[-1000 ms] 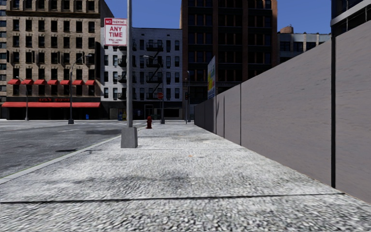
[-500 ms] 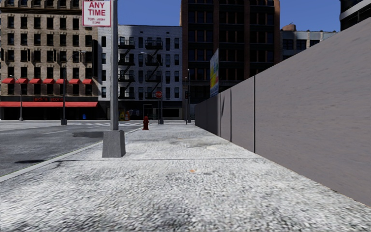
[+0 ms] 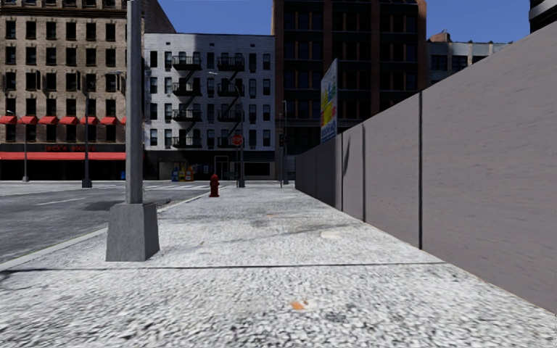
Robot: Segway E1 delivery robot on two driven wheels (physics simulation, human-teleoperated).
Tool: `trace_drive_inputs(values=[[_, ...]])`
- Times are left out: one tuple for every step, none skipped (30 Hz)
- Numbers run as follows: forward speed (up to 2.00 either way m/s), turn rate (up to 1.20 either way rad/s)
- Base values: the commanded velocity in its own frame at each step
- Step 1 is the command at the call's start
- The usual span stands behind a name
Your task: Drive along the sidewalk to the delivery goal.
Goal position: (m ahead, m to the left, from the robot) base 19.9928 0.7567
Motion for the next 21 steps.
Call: trace_drive_inputs(values=[[2.0,0.19],[2.0,0.19],[2.0,0.19],[2.0,0.19],[2.0,0.0],[2.0,0.0],[2.0,0.0],[2.0,0.0],[2.0,0.0],[2.0,0.0],[2.0,0.0],[2.0,0.0],[2.0,0.0],[2.0,0.0],[2.0,0.0],[2.0,0.0],[2.0,0.0],[2.0,0.02],[2.0,0.07],[2.0,0.07],[2.0,0.09]])
